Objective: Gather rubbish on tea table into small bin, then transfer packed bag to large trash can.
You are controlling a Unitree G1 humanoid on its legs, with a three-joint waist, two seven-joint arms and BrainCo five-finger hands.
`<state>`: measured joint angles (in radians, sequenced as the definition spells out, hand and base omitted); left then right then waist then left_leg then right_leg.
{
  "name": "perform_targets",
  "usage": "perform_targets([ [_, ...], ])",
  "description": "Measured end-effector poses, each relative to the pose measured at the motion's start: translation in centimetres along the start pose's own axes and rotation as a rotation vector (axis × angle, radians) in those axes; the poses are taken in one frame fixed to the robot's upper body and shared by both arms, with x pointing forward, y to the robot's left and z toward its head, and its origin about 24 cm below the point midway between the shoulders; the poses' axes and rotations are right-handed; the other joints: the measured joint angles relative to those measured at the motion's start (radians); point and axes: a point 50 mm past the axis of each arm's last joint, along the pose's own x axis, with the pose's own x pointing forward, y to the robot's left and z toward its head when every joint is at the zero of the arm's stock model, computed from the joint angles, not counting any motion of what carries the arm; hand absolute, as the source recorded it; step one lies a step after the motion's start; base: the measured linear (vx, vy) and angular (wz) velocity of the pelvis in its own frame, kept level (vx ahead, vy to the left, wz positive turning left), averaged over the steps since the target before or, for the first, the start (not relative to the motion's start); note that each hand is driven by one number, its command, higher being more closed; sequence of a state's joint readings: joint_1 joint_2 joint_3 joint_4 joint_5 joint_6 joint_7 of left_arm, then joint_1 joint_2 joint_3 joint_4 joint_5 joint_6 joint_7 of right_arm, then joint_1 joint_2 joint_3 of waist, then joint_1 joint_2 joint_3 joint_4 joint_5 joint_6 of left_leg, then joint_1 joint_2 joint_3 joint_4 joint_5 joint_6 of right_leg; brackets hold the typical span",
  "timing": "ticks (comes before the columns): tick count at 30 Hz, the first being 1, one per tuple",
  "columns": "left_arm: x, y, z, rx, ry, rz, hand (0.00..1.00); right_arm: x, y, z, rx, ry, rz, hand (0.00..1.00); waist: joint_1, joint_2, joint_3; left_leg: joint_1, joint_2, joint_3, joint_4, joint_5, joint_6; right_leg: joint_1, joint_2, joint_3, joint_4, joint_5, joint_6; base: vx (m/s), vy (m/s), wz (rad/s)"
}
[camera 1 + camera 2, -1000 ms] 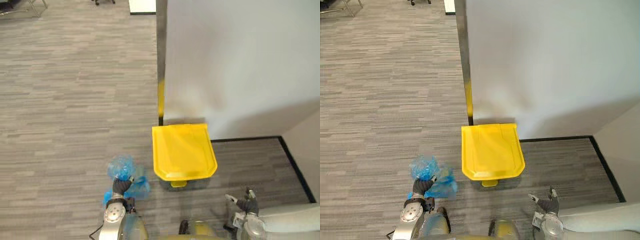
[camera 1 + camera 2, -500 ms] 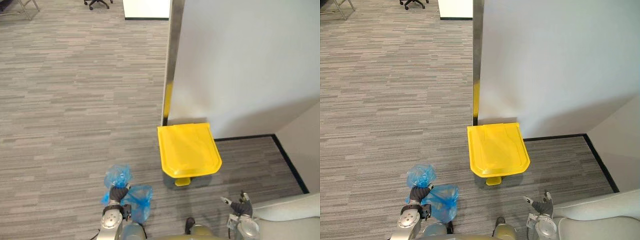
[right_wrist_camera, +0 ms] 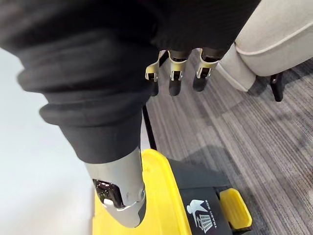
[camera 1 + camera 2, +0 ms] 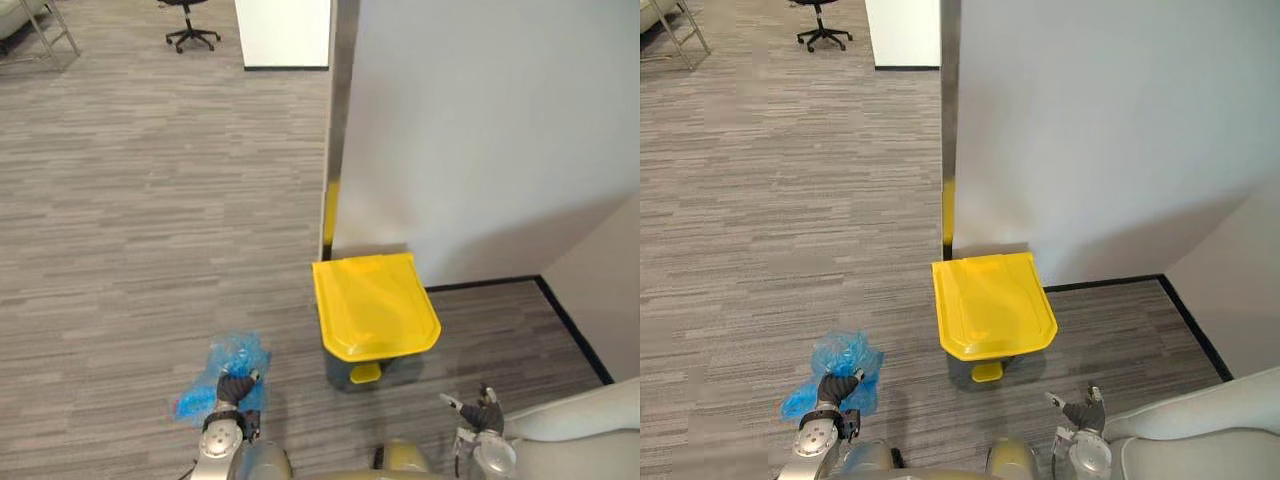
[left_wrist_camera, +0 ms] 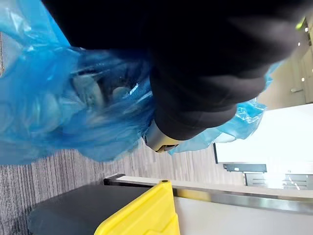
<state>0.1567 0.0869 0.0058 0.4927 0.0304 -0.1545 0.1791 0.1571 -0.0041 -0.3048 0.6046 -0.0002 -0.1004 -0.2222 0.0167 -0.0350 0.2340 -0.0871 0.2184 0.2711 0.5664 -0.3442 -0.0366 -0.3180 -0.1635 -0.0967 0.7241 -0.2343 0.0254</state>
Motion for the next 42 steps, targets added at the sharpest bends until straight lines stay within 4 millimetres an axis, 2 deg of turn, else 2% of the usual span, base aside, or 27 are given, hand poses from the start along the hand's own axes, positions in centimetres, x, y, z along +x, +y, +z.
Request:
perform_targets([
  [2, 0.9, 0.1, 1.3, 0.009, -0.042, -0.003, 1.0, 0.1, 0.1, 0.2, 0.004, -0.004, 0.0, 0.0, 0.0, -0.015, 0.041, 0.009, 0.009, -0.011, 0.042, -0.025, 0.005, -0.045, 0.01, -0.037, -0.101, 0.025, 0.027, 0.02, -0.098, 0.11],
  [4, 1.9, -0.7, 3.0, 0.008, -0.092, -0.028, 1.0, 0.2, -0.5, 0.2, 0.007, -0.002, -0.035, 0.0, -0.004, -0.033, 0.08, -0.01, 0.011, -0.045, 0.159, -0.096, -0.012, -0.075, 0.015, -0.06, -0.261, 0.101, 0.062, 0.05, -0.17, 0.4],
  [5, 2.2, -0.9, 3.3, 0.005, -0.097, -0.033, 1.0, 0.3, -0.9, 0.2, 0.004, -0.002, -0.049, 0.0, -0.011, -0.02, 0.094, -0.01, 0.021, -0.069, 0.191, -0.117, -0.022, -0.061, 0.021, -0.05, -0.231, 0.12, 0.066, 0.08, -0.195, 0.49],
  [6, 2.2, -2.2, 3.7, -0.012, -0.104, -0.06, 1.0, 0.4, -1.8, 0.2, 0.006, 0.006, -0.08, 0.0, -0.021, -0.001, 0.109, 0.0, 0.033, -0.103, 0.211, -0.139, -0.036, -0.062, 0.03, -0.054, -0.164, 0.083, 0.1, 0.13, -0.232, 0.49],
  [8, 2.2, -2.9, 4.0, -0.013, -0.116, -0.082, 1.0, 0.3, -2.3, -0.1, 0.03, 0.018, -0.102, 0.0, -0.026, 0.006, 0.11, 0.003, 0.032, -0.132, 0.194, -0.143, -0.043, -0.091, 0.059, -0.004, -0.083, 0.051, 0.085, 0.17, -0.31, 0.44],
  [9, 2.1, -3.0, 3.8, -0.012, -0.109, -0.087, 1.0, 0.0, -3.0, -0.8, 0.053, 0.044, -0.126, 0.0, -0.029, 0.004, 0.109, 0.02, 0.028, -0.151, 0.174, -0.143, -0.053, -0.099, 0.09, 0.04, -0.035, 0.023, 0.053, 0.22, -0.347, 0.61],
  [10, 1.9, -3.2, 3.5, -0.017, -0.097, -0.091, 1.0, -0.3, -4.1, -1.6, 0.074, 0.075, -0.162, 0.0, -0.036, 0.011, 0.106, 0.037, 0.027, -0.19, 0.149, -0.138, -0.095, -0.089, 0.093, 0.024, -0.009, 0.005, 0.048, 0.23, -0.343, 0.64],
  [12, 1.7, -3.6, 3.3, -0.025, -0.088, -0.099, 1.0, -0.9, -5.1, -2.9, 0.114, 0.13, -0.202, 0.0, -0.047, 0.031, 0.079, 0.049, 0.035, -0.24, 0.083, -0.115, -0.145, -0.073, 0.102, -0.036, -0.03, -0.012, 0.028, 0.22, -0.273, 0.6],
  [16, 1.2, -3.9, 2.6, -0.041, -0.067, -0.102, 1.0, -1.0, -4.3, -3.0, 0.129, 0.137, -0.167, 0.0, -0.059, 0.055, 0.033, 0.027, 0.038, -0.241, 0.205, -0.116, -0.144, -0.069, 0.15, -0.091, -0.105, -0.01, 0.017, 0.22, -0.183, 0.05],
  [17, 0.9, -4.1, 2.2, -0.048, -0.053, -0.104, 1.0, -1.0, -3.5, -2.9, 0.113, 0.13, -0.133, 0.0, -0.06, 0.062, 0.011, 0.035, 0.023, -0.225, 0.185, -0.11, -0.138, -0.073, 0.157, -0.116, -0.127, -0.001, 0.005, 0.15, -0.081, 0.07],
  [18, 0.9, -4.1, 2.2, -0.05, -0.055, -0.105, 1.0, -0.9, -2.5, -2.4, 0.095, 0.111, -0.092, 0.0, -0.063, 0.067, 0.004, 0.049, 0.018, -0.206, 0.125, -0.098, -0.111, -0.081, 0.166, -0.128, -0.134, -0.001, 0.005, 0.16, -0.099, 0.18],
  [19, 1.0, -4.0, 2.3, -0.047, -0.059, -0.103, 1.0, -0.9, -1.8, -2.1, 0.084, 0.101, -0.066, 0.0, -0.063, 0.061, -0.002, 0.052, 0.023, -0.197, 0.08, -0.101, -0.108, -0.094, 0.165, -0.131, -0.132, -0.001, 0.005, 0.09, -0.118, 0.42],
  [21, 1.3, -3.8, 2.8, -0.039, -0.076, -0.099, 1.0, -0.4, 1.6, 0.2, 0.016, 0.012, 0.077, 0.0, -0.058, 0.052, -0.013, 0.06, -0.003, -0.195, -0.087, -0.092, -0.12, -0.142, 0.165, -0.116, -0.154, 0.008, -0.004, 0.04, -0.103, 0.4],
  [22, 1.2, -3.7, 2.5, -0.037, -0.067, -0.097, 1.0, 0.0, 4.0, 2.7, -0.02, -0.078, 0.163, 0.0, -0.053, 0.053, -0.016, 0.065, -0.018, -0.194, -0.134, -0.066, -0.114, -0.148, 0.165, -0.106, -0.179, 0.029, -0.008, 0.0, -0.046, 0.11],
  [23, 1.1, -3.6, 2.4, -0.036, -0.064, -0.096, 1.0, 0.1, 4.8, 3.9, -0.031, -0.122, 0.187, 0.0, -0.05, 0.057, -0.017, 0.067, -0.02, -0.194, -0.146, -0.062, -0.116, -0.149, 0.166, -0.106, -0.187, 0.036, -0.01, 0.01, -0.048, -0.03],
  [24, 1.1, -3.5, 2.5, -0.031, -0.068, -0.096, 1.0, 0.1, 7.4, 7.0, -0.054, -0.237, 0.272, 0.0, -0.035, 0.067, -0.02, 0.063, -0.022, -0.194, -0.159, -0.054, -0.121, -0.158, 0.166, -0.106, -0.188, 0.04, -0.014, 0.02, -0.042, -0.04],
  [25, 1.2, -3.5, 2.7, -0.026, -0.08, -0.098, 1.0, 0.1, 8.8, 9.0, -0.064, -0.301, 0.314, 0.0, -0.027, 0.069, -0.019, 0.06, -0.024, -0.194, -0.167, -0.051, -0.121, -0.165, 0.166, -0.105, -0.188, 0.044, -0.019, 0.03, -0.058, 0.0],
  [26, 1.4, -3.7, 3.3, -0.017, -0.106, -0.11, 1.0, -0.2, 11.0, 12.4, -0.079, -0.407, 0.378, 0.0, -0.02, 0.072, -0.021, 0.043, -0.025, -0.196, -0.172, -0.044, -0.125, -0.181, 0.166, -0.106, -0.192, 0.051, -0.027, 0.02, -0.06, 0.0],
  [27, 1.5, -3.9, 3.8, -0.012, -0.125, -0.121, 1.0, -0.4, 12.4, 15.1, -0.09, -0.493, 0.411, 0.0, -0.002, 0.073, -0.022, 0.025, -0.026, -0.196, -0.176, -0.03, -0.13, -0.196, 0.166, -0.106, -0.198, 0.062, -0.042, 0.01, -0.05, 0.04],
  [29, 1.7, -4.2, 4.3, -0.005, -0.147, -0.136, 1.0, -0.8, 13.9, 18.7, -0.124, -0.599, 0.441, 0.0, 0.002, 0.074, -0.021, 0.002, -0.029, -0.204, -0.188, -0.018, -0.132, -0.214, 0.165, -0.11, -0.212, 0.073, -0.04, 0.01, -0.037, 0.13],
  [30, 1.7, -4.5, 4.7, 0.004, -0.165, -0.153, 1.0, -0.6, 14.7, 21.9, -0.155, -0.67, 0.438, 0.0, 0.002, 0.081, -0.017, -0.017, -0.027, -0.221, -0.199, -0.005, -0.135, -0.216, 0.165, -0.125, -0.236, 0.093, -0.048, 0.03, -0.04, 0.28],
  [31, 1.7, -4.7, 4.9, 0.006, -0.178, -0.16, 1.0, -0.3, 14.6, 24.1, -0.176, -0.711, 0.413, 0.0, 0.004, 0.086, -0.015, -0.024, -0.028, -0.234, -0.215, 0.009, -0.136, -0.216, 0.163, -0.133, -0.255, 0.107, -0.053, 0.03, -0.036, 0.28],
  [32, 1.8, -4.7, 5.0, 0.004, -0.184, -0.16, 1.0, -0.2, 14.4, 25.3, -0.189, -0.733, 0.397, 0.0, 0.007, 0.089, -0.013, -0.028, -0.029, -0.243, -0.222, 0.015, -0.137, -0.216, 0.163, -0.136, -0.263, 0.112, -0.053, 0.03, -0.015, 0.21],
  [34, 2.0, -4.5, 5.6, -0.004, -0.21, -0.161, 1.0, 0.4, 13.1, 29.6, -0.242, -0.8, 0.324, 0.0, 0.016, 0.108, -0.002, -0.042, -0.029, -0.253, -0.218, 0.018, -0.137, -0.216, 0.16, -0.143, -0.274, 0.124, -0.049, 0.02, 0.006, 0.12],
  [38, 2.8, -4.3, 7.5, 0.011, -0.276, -0.174, 1.0, 0.7, 11.8, 32.2, -0.339, -0.842, 0.263, 0.0, 0.022, 0.126, 0.031, -0.068, -0.028, -0.276, -0.183, 0.013, -0.131, -0.216, 0.158, -0.149, -0.278, 0.135, -0.034, -0.03, 0.003, 0.1],
  [40, 3.0, -4.6, 9.4, 0.014, -0.348, -0.196, 1.0, 0.2, 11.6, 33.7, -0.342, -0.879, 0.25, 0.0, 0.007, 0.129, 0.06, -0.102, -0.027, -0.306, -0.151, 0.005, -0.122, -0.217, 0.156, -0.169, -0.293, 0.145, -0.031, -0.08, -0.025, 0.25],
  [42, 2.8, -5.8, 12.6, 0.015, -0.463, -0.257, 1.0, -0.4, 11.1, 35.5, -0.36, -0.926, 0.228, 0.0, -0.003, 0.129, 0.094, -0.139, -0.028, -0.333, -0.124, 0.007, -0.125, -0.217, 0.154, -0.192, -0.319, 0.152, -0.03, -0.13, -0.049, 0.28],
])
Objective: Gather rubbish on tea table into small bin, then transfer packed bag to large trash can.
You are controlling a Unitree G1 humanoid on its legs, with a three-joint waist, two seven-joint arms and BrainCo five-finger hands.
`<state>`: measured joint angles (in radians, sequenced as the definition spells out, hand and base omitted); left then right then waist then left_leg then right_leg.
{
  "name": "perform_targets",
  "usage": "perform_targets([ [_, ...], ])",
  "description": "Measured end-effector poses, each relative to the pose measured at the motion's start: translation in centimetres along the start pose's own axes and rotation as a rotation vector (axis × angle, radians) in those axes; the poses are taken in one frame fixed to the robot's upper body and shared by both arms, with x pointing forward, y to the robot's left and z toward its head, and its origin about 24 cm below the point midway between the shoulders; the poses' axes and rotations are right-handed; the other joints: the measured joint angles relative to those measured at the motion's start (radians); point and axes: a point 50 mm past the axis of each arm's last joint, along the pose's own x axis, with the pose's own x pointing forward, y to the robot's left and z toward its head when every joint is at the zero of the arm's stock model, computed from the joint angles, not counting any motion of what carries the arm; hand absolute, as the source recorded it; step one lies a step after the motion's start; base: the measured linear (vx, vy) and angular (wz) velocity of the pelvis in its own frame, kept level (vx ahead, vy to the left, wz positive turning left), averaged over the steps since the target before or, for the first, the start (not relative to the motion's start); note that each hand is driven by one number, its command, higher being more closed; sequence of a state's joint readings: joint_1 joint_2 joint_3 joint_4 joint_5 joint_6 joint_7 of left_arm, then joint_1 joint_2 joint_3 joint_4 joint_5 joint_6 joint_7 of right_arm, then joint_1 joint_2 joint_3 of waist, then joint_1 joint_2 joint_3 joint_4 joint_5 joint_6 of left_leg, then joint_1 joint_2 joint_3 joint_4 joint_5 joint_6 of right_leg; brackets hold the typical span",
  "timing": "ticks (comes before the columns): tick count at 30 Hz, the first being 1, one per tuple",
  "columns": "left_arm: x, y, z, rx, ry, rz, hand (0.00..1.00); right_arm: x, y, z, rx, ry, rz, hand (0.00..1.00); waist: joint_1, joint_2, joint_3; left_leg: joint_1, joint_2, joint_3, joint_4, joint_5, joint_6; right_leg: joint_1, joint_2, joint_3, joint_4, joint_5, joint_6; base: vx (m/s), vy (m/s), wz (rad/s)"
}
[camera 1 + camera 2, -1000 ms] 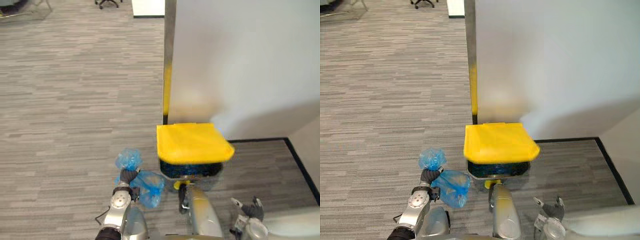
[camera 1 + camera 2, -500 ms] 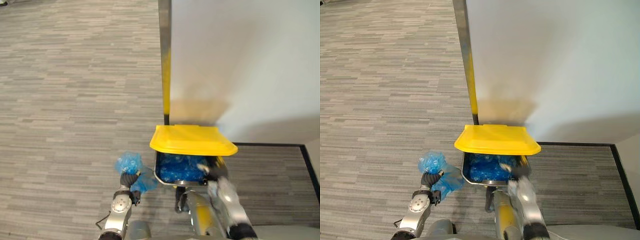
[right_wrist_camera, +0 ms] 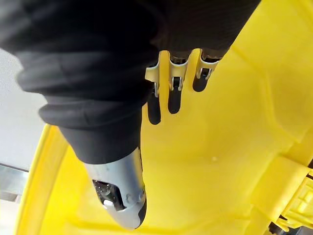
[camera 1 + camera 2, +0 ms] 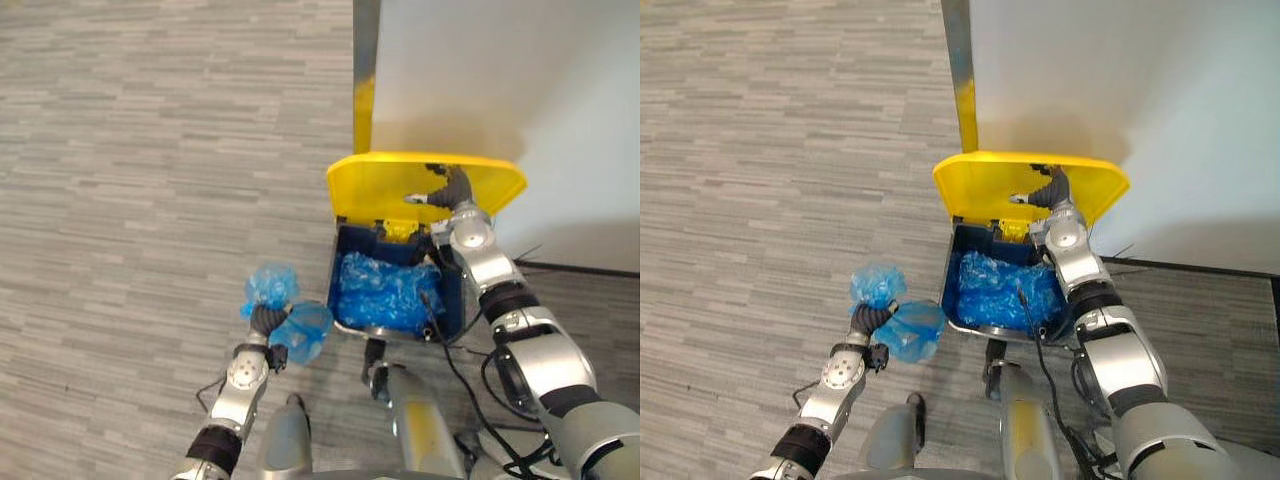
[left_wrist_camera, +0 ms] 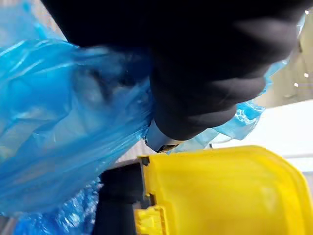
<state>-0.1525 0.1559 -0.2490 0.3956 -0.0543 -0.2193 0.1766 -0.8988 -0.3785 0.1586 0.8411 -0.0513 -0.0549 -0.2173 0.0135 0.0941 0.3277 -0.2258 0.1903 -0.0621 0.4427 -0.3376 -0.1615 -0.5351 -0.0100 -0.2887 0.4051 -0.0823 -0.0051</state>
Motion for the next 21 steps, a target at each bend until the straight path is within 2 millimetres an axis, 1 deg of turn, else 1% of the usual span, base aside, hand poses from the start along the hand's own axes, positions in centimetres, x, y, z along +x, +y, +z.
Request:
perform_targets([
  [1, 0.4, -0.5, 1.1, 0.0, -0.044, -0.029, 1.0, 0.2, -0.3, 0.4, -0.012, -0.013, -0.001, 0.0, -0.004, 0.0, 0.01, -0.01, 0.0, -0.01, 0.012, 0.0, 0.0, 0.0, 0.0, -0.005, -0.004, 0.001, 0.001, -0.15, -0.053, 0.2],
  [2, 1.1, -1.4, 2.8, -0.003, -0.111, -0.072, 1.0, 0.4, -0.8, 0.8, -0.026, -0.023, -0.009, 0.0, -0.004, -0.001, 0.023, -0.022, 0.0, -0.02, 0.028, 0.0, -0.001, 0.0, -0.001, -0.013, -0.006, 0.002, 0.001, -0.1, -0.035, 0.17],
  [3, 1.3, -1.9, 3.7, -0.006, -0.146, -0.093, 1.0, 0.6, -1.0, 1.0, -0.03, -0.029, -0.013, 0.0, -0.005, -0.002, 0.03, -0.026, 0.0, -0.024, 0.034, 0.0, -0.001, 0.0, -0.002, -0.016, -0.006, 0.002, 0.002, -0.11, -0.041, 0.15],
  [4, 1.7, -2.7, 5.4, -0.013, -0.21, -0.131, 1.0, 0.8, -1.4, 1.4, -0.035, -0.037, -0.02, 0.0, -0.007, -0.001, 0.041, -0.036, 0.0, -0.03, 0.051, 0.0, 0.0, 0.0, -0.003, -0.018, -0.007, 0.002, 0.001, -0.1, -0.031, 0.12],
  [5, 2.1, -4.3, 8.2, -0.028, -0.324, -0.203, 1.0, 1.1, -1.8, 2.0, -0.043, -0.053, -0.021, 0.0, -0.016, -0.002, 0.055, -0.048, -0.001, -0.035, 0.083, -0.004, 0.005, -0.003, -0.006, -0.024, -0.007, 0.003, -0.003, -0.09, -0.021, 0.09],
  [6, 2.2, -4.9, 9.3, -0.033, -0.371, -0.23, 1.0, 1.2, -1.9, 2.2, -0.052, -0.061, -0.014, 0.0, -0.02, -0.003, 0.059, -0.057, -0.001, -0.035, 0.092, -0.005, 0.006, -0.006, -0.007, -0.024, -0.006, 0.004, -0.002, -0.1, -0.004, 0.06],
  [7, 2.3, -6.1, 11.6, -0.034, -0.459, -0.285, 1.0, 1.3, -2.0, 2.7, -0.066, -0.078, -0.007, 0.0, -0.031, -0.003, 0.061, -0.076, -0.002, -0.034, 0.098, -0.009, 0.001, -0.015, -0.008, -0.02, -0.001, 0.005, -0.001, -0.1, 0.013, 0.0],
  [8, 2.3, -6.8, 12.6, -0.036, -0.5, -0.317, 1.0, 1.4, -2.0, 2.9, -0.065, -0.084, -0.008, 0.0, -0.036, -0.005, 0.064, -0.075, -0.004, -0.03, 0.097, -0.01, -0.001, -0.018, -0.009, -0.012, 0.005, 0.005, 0.0, -0.11, 0.021, 0.07],
  [9, 2.1, -8.5, 14.7, -0.039, -0.581, -0.385, 1.0, 1.4, -2.0, 3.1, -0.062, -0.089, -0.002, 0.0, -0.05, -0.009, 0.069, -0.071, -0.018, -0.029, 0.094, -0.011, 0.0, -0.023, -0.01, 0.017, 0.019, 0.011, 0.009, -0.07, 0.028, 0.08],
  [10, 1.9, -9.3, 15.7, -0.05, -0.622, -0.413, 1.0, 1.4, -1.9, 3.3, -0.055, -0.097, 0.008, 0.0, -0.056, -0.01, 0.071, -0.071, -0.022, -0.026, 0.092, -0.011, 0.001, -0.029, -0.011, 0.031, 0.026, 0.011, 0.01, -0.04, 0.024, 0.05],
  [11, 1.7, -9.9, 16.5, -0.061, -0.652, -0.433, 1.0, 1.4, -1.9, 3.5, -0.053, -0.105, 0.011, 0.0, -0.055, -0.014, 0.074, -0.068, -0.025, -0.019, 0.091, -0.011, 0.001, -0.033, -0.011, 0.041, 0.031, 0.011, 0.01, -0.02, 0.026, -0.12],
  [13, 1.2, -11.6, 18.6, -0.088, -0.723, -0.487, 1.0, 1.3, -1.9, 4.6, -0.045, -0.156, 0.022, 0.0, -0.055, -0.022, 0.087, -0.073, -0.027, -0.01, 0.09, -0.012, 0.0, -0.05, -0.011, 0.053, 0.039, 0.011, 0.01, 0.0, 0.013, -0.17],
  [15, 1.0, -12.5, 19.3, -0.087, -0.745, -0.513, 1.0, 1.2, -1.9, 5.4, -0.034, -0.191, 0.034, 0.0, -0.059, -0.028, 0.099, -0.074, -0.023, -0.003, 0.09, -0.011, -0.001, -0.056, -0.008, 0.053, 0.043, 0.01, 0.008, 0.02, -0.01, -0.09],
  [17, 1.7, -13.3, 19.4, -0.077, -0.726, -0.517, 1.0, 1.0, -2.0, 6.1, -0.034, -0.226, 0.044, 0.0, -0.06, -0.033, 0.111, -0.077, -0.017, 0.008, 0.091, -0.012, -0.006, -0.066, -0.006, 0.056, 0.049, 0.005, 0.002, 0.03, -0.025, -0.1],
  [19, 3.5, -13.9, 18.2, -0.019, -0.634, -0.49, 1.0, 0.7, -1.9, 6.9, -0.029, -0.271, 0.052, 0.0, -0.065, -0.04, 0.117, -0.095, -0.014, 0.013, 0.099, -0.015, -0.01, -0.087, -0.002, 0.057, 0.055, 0.003, -0.003, 0.03, -0.027, -0.07],
  [20, 3.9, -14.0, 17.9, -0.005, -0.612, -0.48, 1.0, 0.6, -1.9, 7.1, -0.028, -0.284, 0.053, 0.0, -0.067, -0.041, 0.117, -0.103, -0.013, 0.015, 0.103, -0.017, -0.014, -0.097, -0.001, 0.058, 0.058, 0.002, -0.003, 0.02, -0.013, -0.12],
  [21, 4.8, -13.9, 17.3, 0.034, -0.563, -0.457, 1.0, 0.5, -1.8, 7.7, -0.017, -0.311, 0.058, 0.0, -0.071, -0.047, 0.121, -0.121, -0.009, 0.024, 0.117, -0.021, -0.016, -0.117, 0.0, 0.063, 0.067, 0.002, -0.003, 0.01, -0.023, -0.2],
])
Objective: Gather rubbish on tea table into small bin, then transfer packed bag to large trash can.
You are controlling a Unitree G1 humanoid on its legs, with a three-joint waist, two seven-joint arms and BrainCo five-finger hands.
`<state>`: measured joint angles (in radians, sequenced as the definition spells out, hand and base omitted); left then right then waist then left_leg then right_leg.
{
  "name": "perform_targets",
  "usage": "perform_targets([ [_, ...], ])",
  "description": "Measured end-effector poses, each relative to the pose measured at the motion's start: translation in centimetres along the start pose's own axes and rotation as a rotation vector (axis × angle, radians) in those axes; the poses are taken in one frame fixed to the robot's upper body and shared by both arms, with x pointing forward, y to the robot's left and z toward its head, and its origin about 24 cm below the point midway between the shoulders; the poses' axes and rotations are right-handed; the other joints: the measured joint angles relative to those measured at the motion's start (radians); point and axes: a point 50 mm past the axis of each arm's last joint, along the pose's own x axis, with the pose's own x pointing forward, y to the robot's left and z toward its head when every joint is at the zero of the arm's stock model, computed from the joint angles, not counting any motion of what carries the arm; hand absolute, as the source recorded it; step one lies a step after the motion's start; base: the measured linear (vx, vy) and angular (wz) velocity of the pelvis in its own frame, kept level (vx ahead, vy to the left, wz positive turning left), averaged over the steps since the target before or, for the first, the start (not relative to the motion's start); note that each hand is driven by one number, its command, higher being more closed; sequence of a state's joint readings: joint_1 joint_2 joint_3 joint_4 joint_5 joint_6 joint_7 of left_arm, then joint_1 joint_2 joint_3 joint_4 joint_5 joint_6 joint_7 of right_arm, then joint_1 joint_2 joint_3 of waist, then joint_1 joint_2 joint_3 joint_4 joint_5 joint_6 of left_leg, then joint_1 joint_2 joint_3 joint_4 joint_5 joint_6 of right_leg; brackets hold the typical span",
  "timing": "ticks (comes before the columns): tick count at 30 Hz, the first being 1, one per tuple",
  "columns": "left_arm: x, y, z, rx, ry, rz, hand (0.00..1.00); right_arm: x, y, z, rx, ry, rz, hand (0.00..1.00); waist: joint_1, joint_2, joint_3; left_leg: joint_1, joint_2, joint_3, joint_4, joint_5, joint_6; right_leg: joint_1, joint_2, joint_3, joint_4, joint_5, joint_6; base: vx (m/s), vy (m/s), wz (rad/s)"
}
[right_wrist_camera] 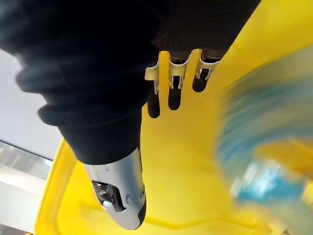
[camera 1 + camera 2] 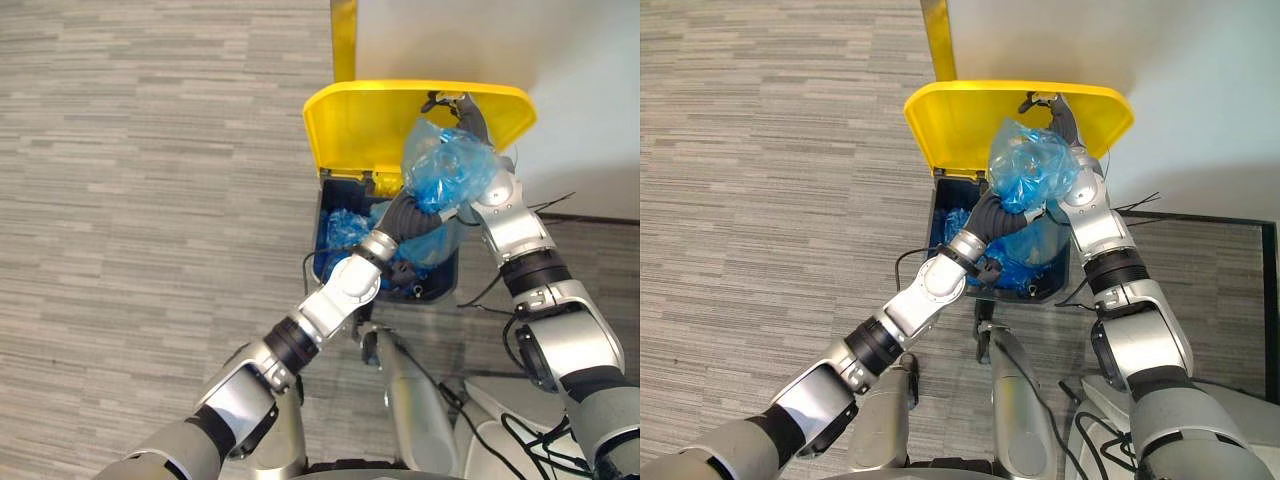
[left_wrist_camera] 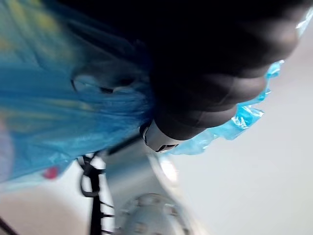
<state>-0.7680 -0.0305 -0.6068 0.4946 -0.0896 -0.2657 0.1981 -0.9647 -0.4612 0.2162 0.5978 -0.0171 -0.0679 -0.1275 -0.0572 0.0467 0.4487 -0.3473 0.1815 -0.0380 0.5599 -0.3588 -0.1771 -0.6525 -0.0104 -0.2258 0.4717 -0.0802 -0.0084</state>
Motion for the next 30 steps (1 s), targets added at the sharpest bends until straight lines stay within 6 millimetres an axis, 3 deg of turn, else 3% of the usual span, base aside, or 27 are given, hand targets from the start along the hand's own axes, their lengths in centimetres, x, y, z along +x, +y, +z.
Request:
perform_targets([
  [4, -0.1, 1.9, -3.1, 0.091, 0.162, 0.065, 1.0, 0.0, 0.9, 1.5, 0.002, -0.066, 0.034, 0.0, -0.014, -0.025, 0.015, -0.052, 0.023, 0.021, 0.046, -0.024, -0.007, -0.051, 0.013, 0.005, 0.018, 0.0, 0.0, 0.01, -0.014, -0.18],
  [9, 0.2, 5.0, -4.7, 0.144, 0.292, 0.228, 1.0, 0.0, 2.4, 4.1, 0.006, -0.189, 0.086, 0.0, -0.013, -0.045, 0.026, -0.132, 0.063, 0.102, 0.14, -0.061, -0.002, -0.135, 0.025, 0.013, 0.041, 0.009, 0.006, 0.0, 0.016, -0.29],
  [10, 0.2, 5.5, -4.9, 0.149, 0.307, 0.25, 0.0, 0.0, 2.8, 4.6, 0.015, -0.206, 0.094, 0.0, -0.01, -0.051, 0.029, -0.14, 0.066, 0.111, 0.145, -0.067, 0.001, -0.145, 0.028, 0.017, 0.042, 0.014, 0.006, -0.02, 0.035, -0.43],
  [13, -0.3, 6.7, -6.2, 0.207, 0.403, 0.288, 0.0, 0.0, 4.6, 6.2, 0.065, -0.254, 0.129, 0.0, -0.018, -0.074, 0.044, -0.167, 0.071, 0.133, 0.162, -0.077, 0.006, -0.179, 0.036, 0.03, 0.036, 0.023, -0.005, 0.0, 0.04, -0.21],
  [22, -0.8, 7.2, -6.9, 0.27, 0.469, 0.272, 0.0, 0.2, 5.9, 7.8, 0.107, -0.293, 0.153, 0.0, -0.008, -0.075, 0.047, -0.16, 0.072, 0.15, 0.153, -0.095, 0.018, -0.183, 0.036, 0.044, 0.048, 0.035, -0.022, 0.05, 0.056, -0.05],
  [27, -1.0, 7.4, -7.1, 0.29, 0.476, 0.271, 0.0, 0.1, 6.2, 7.7, 0.109, -0.29, 0.16, 0.0, -0.008, -0.075, 0.047, -0.142, 0.063, 0.147, 0.152, -0.095, 0.018, -0.164, 0.027, 0.044, 0.05, 0.034, -0.021, 0.0, 0.041, 0.04],
  [30, -2.0, 7.2, -7.8, 0.295, 0.5, 0.273, 0.0, -1.3, 6.0, 6.2, 0.142, -0.267, 0.142, 0.0, -0.006, -0.075, 0.045, -0.11, 0.064, 0.122, 0.152, -0.095, 0.018, -0.111, 0.02, 0.022, 0.051, 0.023, -0.011, -0.04, 0.032, 0.18],
])
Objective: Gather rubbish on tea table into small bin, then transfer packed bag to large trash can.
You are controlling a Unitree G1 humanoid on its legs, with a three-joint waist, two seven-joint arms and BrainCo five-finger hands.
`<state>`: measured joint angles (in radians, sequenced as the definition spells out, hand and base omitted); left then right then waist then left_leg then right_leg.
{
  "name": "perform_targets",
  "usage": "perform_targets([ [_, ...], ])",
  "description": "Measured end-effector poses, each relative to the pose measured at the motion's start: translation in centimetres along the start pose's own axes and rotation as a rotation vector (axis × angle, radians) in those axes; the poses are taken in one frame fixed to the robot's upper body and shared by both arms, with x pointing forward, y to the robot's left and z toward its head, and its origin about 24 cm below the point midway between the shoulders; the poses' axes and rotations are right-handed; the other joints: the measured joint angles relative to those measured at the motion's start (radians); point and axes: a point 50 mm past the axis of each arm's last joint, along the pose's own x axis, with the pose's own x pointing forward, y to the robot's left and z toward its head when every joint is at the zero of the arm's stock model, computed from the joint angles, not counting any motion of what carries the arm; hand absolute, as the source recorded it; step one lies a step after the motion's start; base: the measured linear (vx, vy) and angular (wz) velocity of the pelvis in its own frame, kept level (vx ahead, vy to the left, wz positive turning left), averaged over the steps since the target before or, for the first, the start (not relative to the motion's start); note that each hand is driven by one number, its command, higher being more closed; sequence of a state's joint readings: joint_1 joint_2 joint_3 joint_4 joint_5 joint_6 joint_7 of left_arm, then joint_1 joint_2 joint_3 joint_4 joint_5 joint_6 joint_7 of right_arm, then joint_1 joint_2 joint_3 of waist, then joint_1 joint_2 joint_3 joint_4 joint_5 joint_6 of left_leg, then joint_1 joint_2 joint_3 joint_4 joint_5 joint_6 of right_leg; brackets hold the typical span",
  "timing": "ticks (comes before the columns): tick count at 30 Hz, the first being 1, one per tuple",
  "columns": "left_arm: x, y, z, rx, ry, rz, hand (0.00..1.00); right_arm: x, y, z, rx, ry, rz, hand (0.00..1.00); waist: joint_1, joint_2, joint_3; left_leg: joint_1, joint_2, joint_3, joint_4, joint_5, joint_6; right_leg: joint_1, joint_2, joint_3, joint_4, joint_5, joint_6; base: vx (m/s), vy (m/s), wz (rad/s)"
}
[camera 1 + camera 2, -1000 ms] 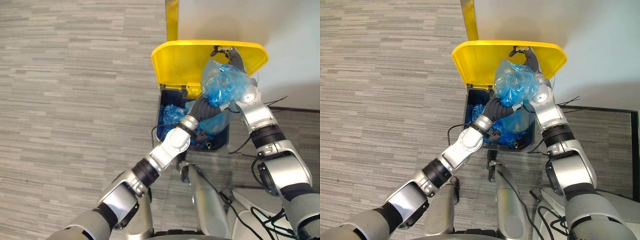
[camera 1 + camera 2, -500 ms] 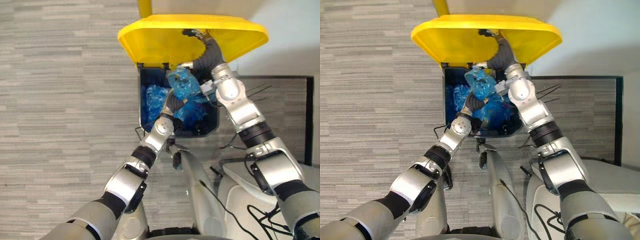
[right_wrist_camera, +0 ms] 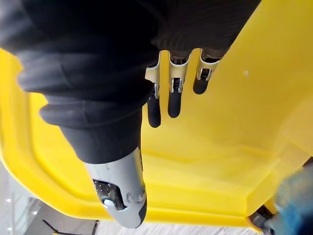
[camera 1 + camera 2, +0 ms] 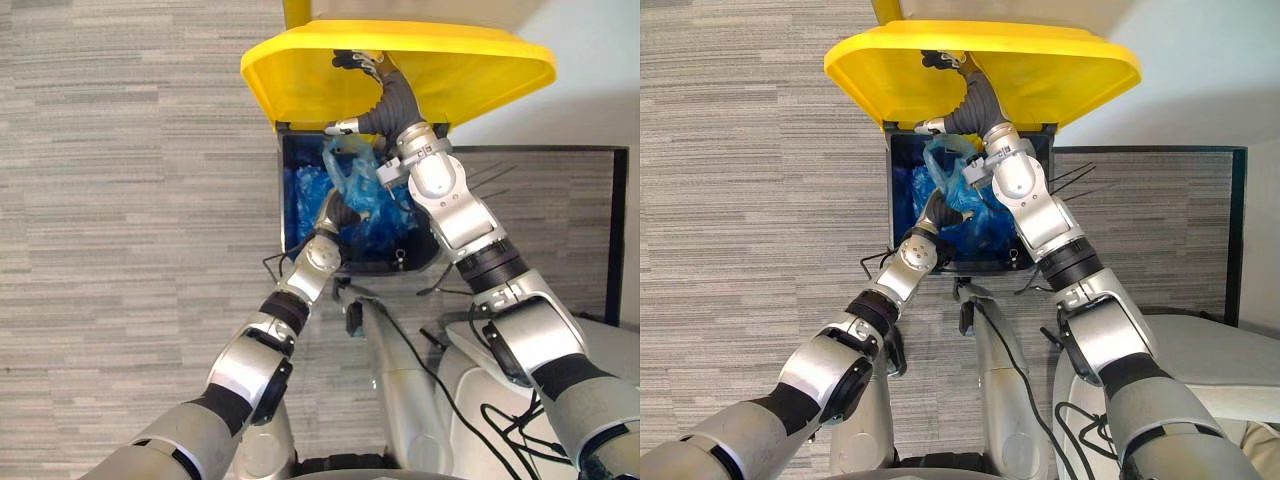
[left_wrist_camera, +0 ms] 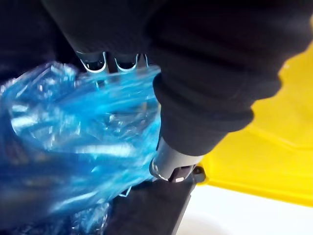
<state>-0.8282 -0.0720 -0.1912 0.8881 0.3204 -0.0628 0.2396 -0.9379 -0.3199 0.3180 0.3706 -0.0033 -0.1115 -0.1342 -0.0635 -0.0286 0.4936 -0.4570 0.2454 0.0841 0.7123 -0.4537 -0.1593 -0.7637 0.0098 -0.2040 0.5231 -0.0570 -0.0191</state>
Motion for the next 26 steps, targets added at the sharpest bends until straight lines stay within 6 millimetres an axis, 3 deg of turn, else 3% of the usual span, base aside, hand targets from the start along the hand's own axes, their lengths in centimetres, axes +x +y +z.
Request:
perform_targets([
  [4, -1.0, 0.1, -0.9, 0.041, -0.02, -0.001, 0.0, -4.5, -0.4, -3.0, 0.054, 0.091, -0.055, 0.0, 0.027, -0.007, -0.006, 0.042, -0.003, -0.013, 0.017, 0.0, 0.0, 0.058, -0.018, -0.023, 0.01, -0.008, -0.003, -0.04, 0.03, 0.24],
  [5, -1.5, 0.8, -1.7, 0.088, -0.024, 0.008, 0.0, -6.8, 0.0, -4.3, 0.075, 0.141, -0.059, 0.0, 0.029, -0.007, -0.006, 0.053, -0.004, -0.028, 0.032, 0.0, 0.0, 0.091, -0.031, -0.042, 0.013, -0.012, 0.002, -0.07, 0.042, 0.32],
  [6, -1.7, 1.2, -2.2, 0.104, -0.02, 0.013, 0.0, -7.8, 0.2, -4.9, 0.083, 0.167, -0.06, 0.0, 0.029, -0.008, -0.007, 0.06, -0.004, -0.032, 0.039, 0.0, 0.0, 0.106, -0.034, -0.048, 0.012, -0.012, 0.002, -0.1, 0.057, 0.4],
  [8, -3.1, 2.8, -5.1, 0.148, 0.029, 0.035, 0.0, -12.3, 0.9, -7.6, 0.126, 0.302, -0.083, 0.0, 0.038, -0.028, -0.02, 0.093, -0.021, -0.035, 0.056, 0.0, 0.002, 0.155, -0.053, -0.056, 0.012, -0.01, 0.0, -0.14, 0.093, 0.25],
  [10, -4.6, 4.0, -7.8, 0.173, 0.092, 0.05, 0.0, -15.4, 1.4, -9.2, 0.161, 0.41, -0.11, 0.0, 0.044, -0.044, -0.03, 0.121, -0.038, -0.034, 0.059, 0.002, 0.011, 0.188, -0.066, -0.051, 0.002, 0.001, 0.0, -0.13, 0.108, 0.06],
  [12, -8.6, 6.1, -12.9, 0.157, 0.247, 0.099, 0.0, -20.2, 2.4, -10.9, 0.197, 0.566, -0.125, 0.0, 0.052, -0.077, -0.047, 0.177, -0.077, 0.006, 0.047, 0.019, 0.043, 0.226, -0.079, -0.006, -0.041, 0.057, 0.035, -0.16, 0.163, -0.3],
  [13, -9.8, 6.6, -14.1, 0.146, 0.291, 0.117, 0.0, -21.4, 2.6, -11.2, 0.201, 0.602, -0.12, 0.0, 0.052, -0.08, -0.049, 0.188, -0.086, 0.02, 0.042, 0.027, 0.057, 0.239, -0.081, 0.009, -0.063, 0.082, 0.046, -0.2, 0.196, -0.49],
  [15, -14.8, 7.6, -17.4, 0.062, 0.427, 0.18, 0.0, -24.5, 3.0, -11.9, 0.197, 0.694, -0.094, 0.0, 0.058, -0.084, -0.053, 0.229, -0.068, 0.098, -0.003, 0.065, 0.113, 0.287, -0.063, 0.057, -0.178, 0.19, 0.129, -0.34, 0.165, -0.79],
  [16, -17.5, 8.1, -18.8, 0.015, 0.495, 0.211, 0.0, -27.1, 3.2, -12.5, 0.191, 0.776, -0.076, 0.0, 0.055, -0.078, -0.056, 0.24, -0.056, 0.12, -0.026, 0.08, 0.13, 0.272, -0.064, 0.061, -0.005, 0.131, 0.049, -0.38, 0.099, -0.66],
  [17, -18.8, 8.2, -19.4, 0.002, 0.528, 0.222, 0.0, -28.6, 3.4, -12.8, 0.201, 0.83, -0.081, 0.0, 0.05, -0.075, -0.063, 0.242, -0.051, 0.12, -0.045, 0.093, 0.132, 0.269, -0.065, 0.066, 0.101, 0.088, 0.019, -0.33, 0.066, -0.27],
  [19, -23.3, 7.6, -21.0, -0.099, 0.636, 0.233, 0.0, -35.3, 4.7, -13.2, 0.248, 1.068, -0.088, 0.0, 0.048, -0.057, -0.126, 0.269, -0.029, 0.119, -0.165, 0.164, 0.105, 0.318, -0.066, 0.087, 0.389, -0.056, 0.001, -0.17, -0.037, 0.0],
  [21, -25.8, 6.7, -20.8, -0.174, 0.66, 0.245, 0.0, -39.2, 5.7, -12.3, 0.256, 1.187, -0.05, 0.0, 0.052, -0.06, -0.184, 0.273, -0.019, 0.125, -0.226, 0.211, 0.105, 0.413, -0.098, 0.113, 0.439, -0.085, 0.021, -0.09, -0.131, -0.12],
  [22, -26.9, 5.8, -20.6, -0.224, 0.672, 0.251, 0.0, -40.7, 5.9, -11.7, 0.258, 1.233, -0.038, 0.0, 0.058, -0.069, -0.223, 0.273, -0.017, 0.136, -0.251, 0.23, 0.089, 0.484, -0.137, 0.134, 0.396, -0.078, 0.032, -0.07, -0.163, -0.26],
  [23, -27.2, 5.5, -20.6, -0.241, 0.677, 0.245, 0.0, -41.1, 6.0, -11.6, 0.253, 1.244, -0.033, 0.0, 0.06, -0.071, -0.237, 0.269, -0.016, 0.139, -0.259, 0.239, 0.075, 0.516, -0.141, 0.132, 0.338, -0.11, 0.076, -0.1, -0.165, -0.37],
  [24, -27.4, 4.6, -20.5, -0.291, 0.684, 0.238, 0.0, -41.5, 5.8, -11.6, 0.232, 1.26, -0.027, 0.0, 0.065, -0.06, -0.263, 0.256, -0.004, 0.134, -0.297, 0.261, 0.048, 0.552, -0.112, 0.095, 0.227, -0.13, 0.096, -0.1, -0.153, -0.49],
  [25, -27.3, 3.5, -20.1, -0.327, 0.673, 0.207, 0.0, -41.5, 5.8, -11.6, 0.23, 1.264, -0.034, 0.0, 0.074, -0.042, -0.298, 0.262, 0.006, 0.14, -0.365, 0.288, 0.051, 0.585, -0.084, 0.071, 0.081, -0.14, 0.098, -0.09, -0.145, -0.58],
  [26, -27.1, 3.1, -19.9, -0.34, 0.664, 0.197, 0.0, -41.5, 5.8, -11.6, 0.231, 1.263, -0.035, 0.0, 0.077, -0.042, -0.317, 0.262, 0.003, 0.146, -0.4, 0.31, 0.057, 0.599, -0.075, 0.068, 0.009, -0.144, 0.092, -0.03, -0.082, -0.41],
])
